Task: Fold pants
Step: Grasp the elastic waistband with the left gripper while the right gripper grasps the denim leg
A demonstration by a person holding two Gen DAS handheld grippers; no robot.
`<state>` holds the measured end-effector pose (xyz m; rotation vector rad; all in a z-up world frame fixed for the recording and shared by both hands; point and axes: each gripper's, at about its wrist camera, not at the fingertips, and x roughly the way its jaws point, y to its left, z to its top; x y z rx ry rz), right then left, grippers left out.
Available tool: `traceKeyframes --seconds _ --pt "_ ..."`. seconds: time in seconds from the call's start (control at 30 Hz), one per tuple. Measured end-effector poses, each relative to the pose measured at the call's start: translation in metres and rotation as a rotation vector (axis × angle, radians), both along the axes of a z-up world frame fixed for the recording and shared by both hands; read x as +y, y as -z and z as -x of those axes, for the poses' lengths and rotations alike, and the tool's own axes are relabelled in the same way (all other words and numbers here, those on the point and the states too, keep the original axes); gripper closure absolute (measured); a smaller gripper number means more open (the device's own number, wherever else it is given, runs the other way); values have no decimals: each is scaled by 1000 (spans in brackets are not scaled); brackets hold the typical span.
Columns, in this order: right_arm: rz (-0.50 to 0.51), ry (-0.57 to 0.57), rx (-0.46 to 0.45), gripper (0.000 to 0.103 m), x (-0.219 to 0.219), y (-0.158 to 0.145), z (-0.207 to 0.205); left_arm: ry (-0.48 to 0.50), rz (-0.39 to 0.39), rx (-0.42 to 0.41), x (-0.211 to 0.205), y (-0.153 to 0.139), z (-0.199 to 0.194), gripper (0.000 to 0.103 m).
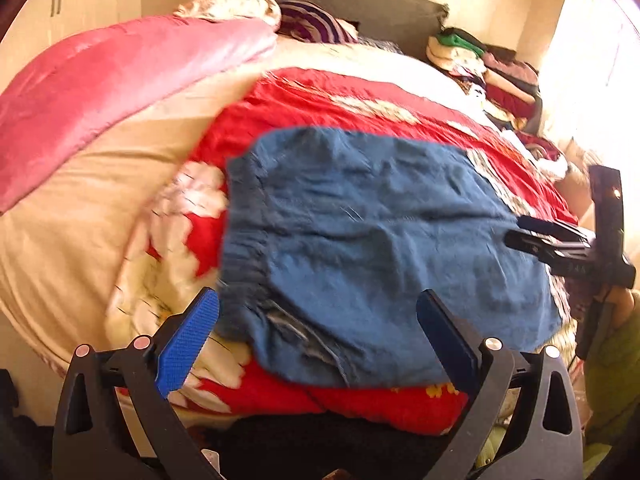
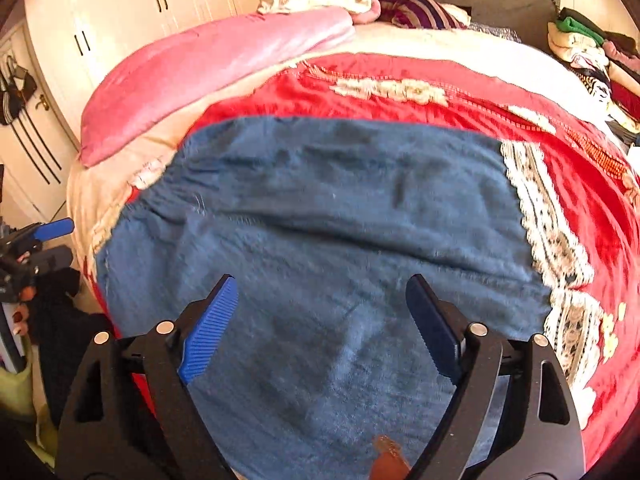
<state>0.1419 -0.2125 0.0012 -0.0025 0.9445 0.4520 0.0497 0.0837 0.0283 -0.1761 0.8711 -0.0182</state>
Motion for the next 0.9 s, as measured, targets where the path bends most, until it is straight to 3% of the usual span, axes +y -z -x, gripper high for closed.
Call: traceKeyframes --seconds 0.43,0.9 --pt "26 -54 -65 18 29 -21 -30 -98 -23 -35 48 -19 -35 4" --pt "76 -85 -79 16 59 -16 -85 -121 -50 7 77 -2 -111 4"
